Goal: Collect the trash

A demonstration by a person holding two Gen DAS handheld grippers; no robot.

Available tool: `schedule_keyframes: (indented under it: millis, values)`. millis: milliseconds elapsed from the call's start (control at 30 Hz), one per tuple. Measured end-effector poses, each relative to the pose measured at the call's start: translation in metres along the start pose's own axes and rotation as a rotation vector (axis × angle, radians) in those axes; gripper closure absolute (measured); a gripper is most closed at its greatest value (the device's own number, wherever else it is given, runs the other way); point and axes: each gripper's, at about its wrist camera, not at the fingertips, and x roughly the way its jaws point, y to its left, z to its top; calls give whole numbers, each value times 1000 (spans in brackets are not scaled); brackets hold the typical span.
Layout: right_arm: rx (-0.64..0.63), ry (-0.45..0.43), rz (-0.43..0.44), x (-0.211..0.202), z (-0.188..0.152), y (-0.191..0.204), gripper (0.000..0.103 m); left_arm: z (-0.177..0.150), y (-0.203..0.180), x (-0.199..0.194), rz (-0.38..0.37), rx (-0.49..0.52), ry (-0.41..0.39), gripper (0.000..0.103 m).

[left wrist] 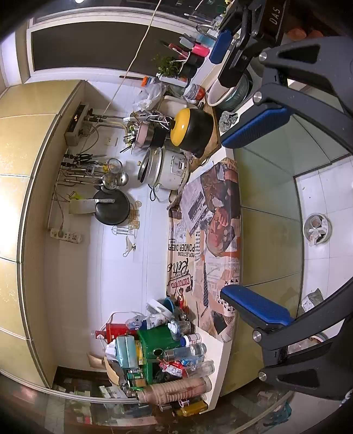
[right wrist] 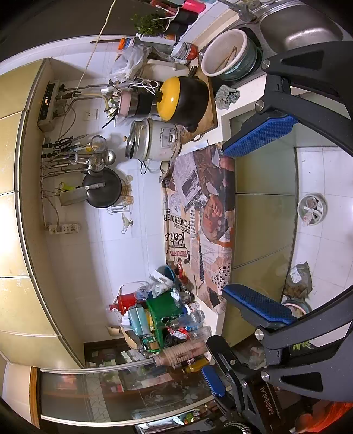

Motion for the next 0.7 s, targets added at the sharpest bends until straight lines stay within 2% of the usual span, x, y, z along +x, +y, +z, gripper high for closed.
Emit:
schedule_keyframes:
  millis: [700]
  values:
    - [8, 2, -2, 0, 1, 11, 9, 3, 3, 6, -34, 13, -3, 2]
